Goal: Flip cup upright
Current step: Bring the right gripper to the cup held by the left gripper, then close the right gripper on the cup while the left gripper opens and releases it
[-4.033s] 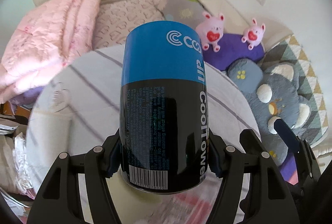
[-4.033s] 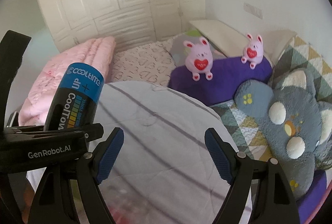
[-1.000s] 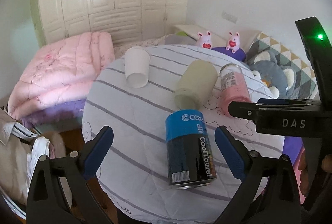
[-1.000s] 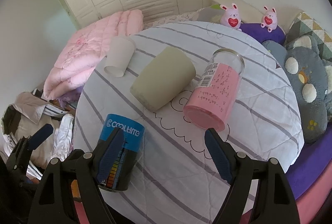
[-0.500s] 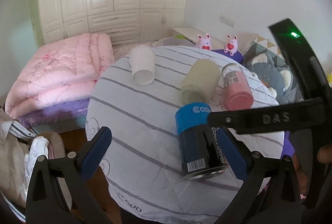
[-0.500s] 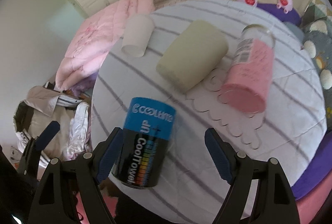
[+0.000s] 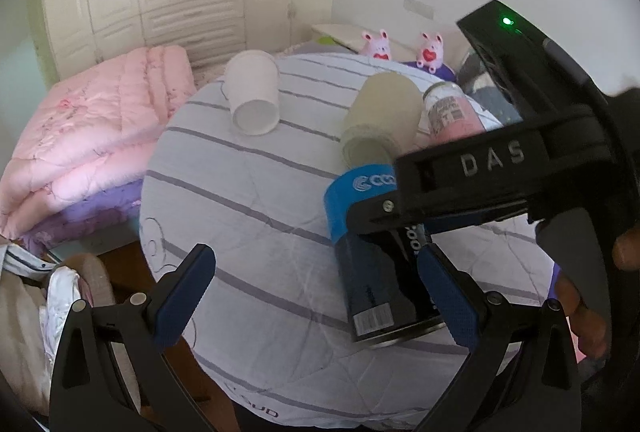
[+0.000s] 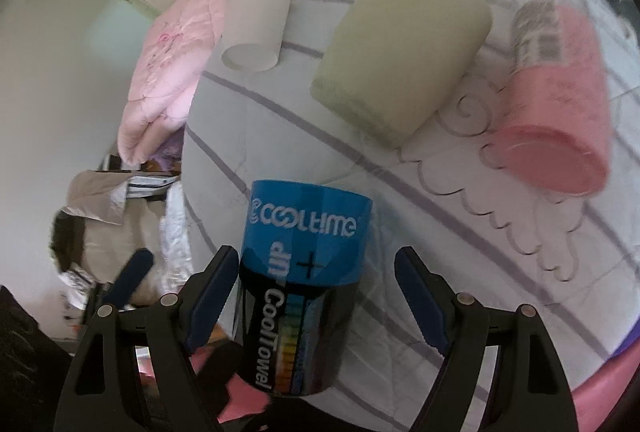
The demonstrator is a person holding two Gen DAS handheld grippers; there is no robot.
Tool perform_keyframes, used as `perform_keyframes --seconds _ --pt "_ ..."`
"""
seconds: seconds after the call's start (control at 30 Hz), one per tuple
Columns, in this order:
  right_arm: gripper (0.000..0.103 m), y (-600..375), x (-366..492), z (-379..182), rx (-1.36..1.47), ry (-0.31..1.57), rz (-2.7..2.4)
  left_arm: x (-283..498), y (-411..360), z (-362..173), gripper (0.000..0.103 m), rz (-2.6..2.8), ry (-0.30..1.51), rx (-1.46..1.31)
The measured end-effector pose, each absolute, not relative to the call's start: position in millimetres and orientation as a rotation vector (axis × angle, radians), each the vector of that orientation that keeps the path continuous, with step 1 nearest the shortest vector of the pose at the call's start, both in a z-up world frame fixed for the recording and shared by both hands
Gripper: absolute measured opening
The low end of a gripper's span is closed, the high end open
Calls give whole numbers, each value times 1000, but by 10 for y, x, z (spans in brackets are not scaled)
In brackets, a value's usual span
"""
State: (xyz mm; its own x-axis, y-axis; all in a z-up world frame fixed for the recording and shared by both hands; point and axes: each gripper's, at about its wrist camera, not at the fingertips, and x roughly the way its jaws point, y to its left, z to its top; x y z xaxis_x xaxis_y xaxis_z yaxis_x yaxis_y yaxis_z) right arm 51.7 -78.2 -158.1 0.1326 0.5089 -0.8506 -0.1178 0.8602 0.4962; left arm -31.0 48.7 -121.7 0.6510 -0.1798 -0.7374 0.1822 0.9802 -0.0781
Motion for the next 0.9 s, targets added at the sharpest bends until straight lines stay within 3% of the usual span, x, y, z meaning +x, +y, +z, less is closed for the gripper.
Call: perform_keyframes --seconds 0.27,0.3,0.37,0.7,0.9 --pt "81 -721 668 -1831 433 1437 529 -239 559 -1268 103 -270 868 -45" --pt "81 -715 668 -1824 428 1422 542 -224 556 -1268 103 -275 870 -44" --pt "70 -710 652 -1793 424 1400 560 -222 539 -1263 103 -290 873 -44" --pt "70 -814 537 -1506 337 1241 579 -228 323 -1240 103 -331 870 3" --pt "70 -915 461 -1201 157 1053 497 -128 173 -1281 103 -335 880 21"
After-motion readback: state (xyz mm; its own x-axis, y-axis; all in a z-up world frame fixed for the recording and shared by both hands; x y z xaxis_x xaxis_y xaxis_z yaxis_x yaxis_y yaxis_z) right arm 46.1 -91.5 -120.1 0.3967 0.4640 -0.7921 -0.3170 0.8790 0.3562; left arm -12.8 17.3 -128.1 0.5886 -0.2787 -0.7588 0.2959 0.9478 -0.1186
